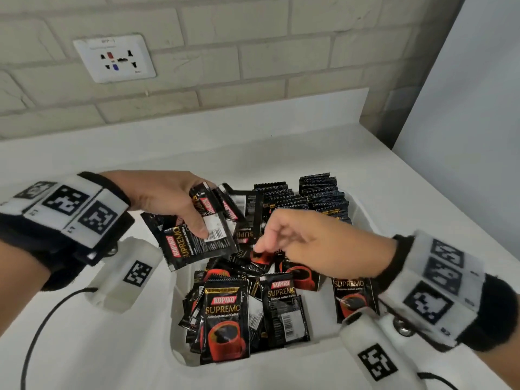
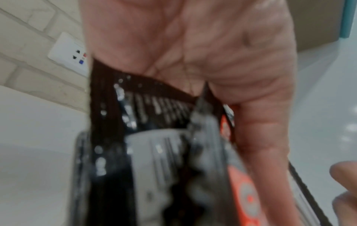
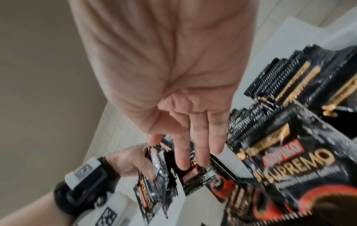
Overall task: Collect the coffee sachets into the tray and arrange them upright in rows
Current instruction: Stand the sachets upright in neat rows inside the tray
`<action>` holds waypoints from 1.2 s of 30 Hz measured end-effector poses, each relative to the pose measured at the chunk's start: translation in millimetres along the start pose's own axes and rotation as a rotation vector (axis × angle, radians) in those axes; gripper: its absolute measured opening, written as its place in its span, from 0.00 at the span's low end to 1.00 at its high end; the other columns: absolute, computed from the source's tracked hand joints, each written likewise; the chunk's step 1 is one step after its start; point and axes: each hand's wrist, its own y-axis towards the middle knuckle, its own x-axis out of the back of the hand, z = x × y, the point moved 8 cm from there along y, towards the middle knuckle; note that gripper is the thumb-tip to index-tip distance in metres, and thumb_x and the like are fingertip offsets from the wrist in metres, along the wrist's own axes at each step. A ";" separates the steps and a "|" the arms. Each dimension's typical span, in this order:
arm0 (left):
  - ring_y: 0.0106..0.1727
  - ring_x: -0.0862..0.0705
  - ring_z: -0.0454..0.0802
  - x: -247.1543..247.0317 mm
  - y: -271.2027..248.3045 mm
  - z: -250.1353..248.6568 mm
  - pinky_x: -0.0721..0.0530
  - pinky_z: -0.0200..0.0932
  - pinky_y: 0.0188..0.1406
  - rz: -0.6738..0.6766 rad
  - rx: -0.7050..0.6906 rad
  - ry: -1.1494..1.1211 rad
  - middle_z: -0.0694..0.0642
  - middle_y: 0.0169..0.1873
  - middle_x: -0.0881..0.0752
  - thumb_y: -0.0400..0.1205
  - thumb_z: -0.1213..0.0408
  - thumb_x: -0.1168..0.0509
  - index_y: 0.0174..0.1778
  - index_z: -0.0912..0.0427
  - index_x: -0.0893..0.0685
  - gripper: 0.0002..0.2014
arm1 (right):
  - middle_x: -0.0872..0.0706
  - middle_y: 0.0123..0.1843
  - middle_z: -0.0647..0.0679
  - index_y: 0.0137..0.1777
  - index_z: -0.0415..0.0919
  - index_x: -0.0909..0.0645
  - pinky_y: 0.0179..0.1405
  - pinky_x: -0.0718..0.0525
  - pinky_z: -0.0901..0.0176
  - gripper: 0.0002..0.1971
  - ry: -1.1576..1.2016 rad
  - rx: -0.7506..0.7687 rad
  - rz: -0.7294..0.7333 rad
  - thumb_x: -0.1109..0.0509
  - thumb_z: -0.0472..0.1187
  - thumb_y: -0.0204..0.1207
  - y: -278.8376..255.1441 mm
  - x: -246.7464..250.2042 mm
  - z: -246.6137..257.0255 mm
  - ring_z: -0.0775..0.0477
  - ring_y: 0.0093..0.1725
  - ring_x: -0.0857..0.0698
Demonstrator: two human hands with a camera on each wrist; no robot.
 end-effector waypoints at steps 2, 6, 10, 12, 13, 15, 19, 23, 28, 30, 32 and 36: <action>0.39 0.09 0.57 10.1 -10.6 -2.7 0.12 0.42 0.29 -0.025 -0.035 -0.044 0.59 0.40 0.08 0.63 0.69 0.19 0.53 0.59 0.16 0.22 | 0.14 0.55 0.55 0.42 0.53 0.27 0.61 0.20 0.68 0.17 0.066 0.029 -0.041 0.44 0.26 0.77 -10.9 14.1 3.2 0.63 0.56 0.16; 0.40 0.09 0.63 23.9 -30.7 -10.9 0.11 0.47 0.31 -0.049 -0.160 -0.181 0.63 0.43 0.09 0.40 0.48 0.15 0.46 0.54 0.11 0.37 | 0.10 0.50 0.51 0.46 0.46 0.24 0.58 0.18 0.67 0.11 0.157 0.056 -0.139 0.41 0.28 0.77 -30.3 34.6 2.9 0.61 0.51 0.13; 0.44 0.09 0.62 -10.1 -44.4 -19.6 0.10 0.50 0.37 0.128 -0.171 -0.177 0.59 0.45 0.08 0.48 0.50 0.15 0.44 0.44 0.12 0.28 | 0.10 0.49 0.53 0.48 0.42 0.23 0.55 0.17 0.66 0.10 0.192 0.064 -0.186 0.40 0.27 0.78 -48.2 40.4 -4.2 0.58 0.50 0.12; 0.43 0.09 0.52 -38.2 -43.7 -22.2 0.13 0.39 0.35 0.215 -0.120 -0.083 0.53 0.43 0.08 0.58 0.59 0.17 0.41 0.40 0.13 0.19 | 0.10 0.49 0.56 0.48 0.44 0.24 0.57 0.18 0.62 0.10 0.184 0.052 -0.165 0.42 0.28 0.79 -54.3 34.9 -8.6 0.58 0.50 0.12; 0.43 0.10 0.46 -50.8 -40.4 -22.7 0.14 0.35 0.37 0.239 -0.096 -0.020 0.49 0.43 0.08 0.64 0.63 0.19 0.43 0.41 0.14 0.17 | 0.11 0.49 0.57 0.49 0.45 0.24 0.58 0.19 0.61 0.10 0.171 0.044 -0.145 0.43 0.31 0.80 -56.1 30.4 -10.5 0.59 0.51 0.13; 0.43 0.11 0.41 -75.0 -31.2 -22.2 0.16 0.32 0.43 0.277 -0.042 0.085 0.47 0.45 0.09 0.70 0.67 0.23 0.50 0.49 0.15 0.16 | 0.11 0.51 0.58 0.50 0.47 0.24 0.58 0.19 0.60 0.11 0.151 0.010 -0.089 0.45 0.32 0.78 -57.7 19.4 -16.1 0.59 0.52 0.14; 0.38 0.16 0.34 -110.8 -16.6 -23.0 0.20 0.29 0.41 0.399 0.041 0.177 0.43 0.43 0.12 0.73 0.68 0.26 0.51 0.50 0.17 0.14 | 0.12 0.52 0.58 0.51 0.53 0.25 0.48 0.22 0.73 0.20 0.129 -0.051 -0.012 0.47 0.24 0.79 -59.4 4.4 -24.3 0.62 0.52 0.15; 0.44 0.20 0.37 -114.7 -11.4 -29.8 0.25 0.32 0.49 0.407 0.046 0.306 0.51 0.60 0.14 0.75 0.66 0.27 0.63 0.53 0.19 0.20 | 0.12 0.52 0.56 0.51 0.55 0.25 0.44 0.23 0.75 0.21 0.110 -0.087 0.007 0.47 0.25 0.79 -62.0 2.7 -26.9 0.65 0.50 0.16; 0.57 0.18 0.45 -106.5 -15.6 -25.7 0.23 0.43 0.65 0.333 0.056 0.367 0.47 0.60 0.15 0.72 0.58 0.24 0.63 0.50 0.21 0.24 | 0.13 0.51 0.58 0.50 0.58 0.25 0.47 0.18 0.68 0.18 0.095 -0.120 -0.008 0.43 0.30 0.80 -65.6 5.2 -33.5 0.62 0.51 0.15; 0.58 0.17 0.46 -102.1 -16.5 -22.7 0.23 0.43 0.66 0.302 0.060 0.370 0.46 0.58 0.14 0.71 0.57 0.24 0.61 0.50 0.20 0.23 | 0.15 0.51 0.60 0.51 0.59 0.25 0.48 0.18 0.67 0.16 0.007 -0.127 0.011 0.42 0.33 0.80 -64.8 1.2 -37.5 0.64 0.49 0.17; 0.57 0.16 0.45 -99.9 -16.6 -21.3 0.21 0.42 0.65 0.305 0.062 0.356 0.46 0.55 0.13 0.72 0.58 0.24 0.60 0.51 0.19 0.21 | 0.19 0.52 0.61 0.52 0.59 0.25 0.43 0.21 0.72 0.14 -0.076 -0.108 0.052 0.41 0.35 0.80 -62.1 -7.3 -37.7 0.68 0.44 0.20; 0.62 0.19 0.50 -95.5 -10.8 -20.8 0.23 0.47 0.68 0.276 0.077 0.406 0.51 0.60 0.17 0.70 0.55 0.24 0.66 0.54 0.23 0.28 | 0.26 0.48 0.67 0.61 0.56 0.26 0.43 0.26 0.79 0.13 -0.257 -0.066 0.156 0.41 0.39 0.81 -56.2 -30.0 -36.3 0.78 0.42 0.26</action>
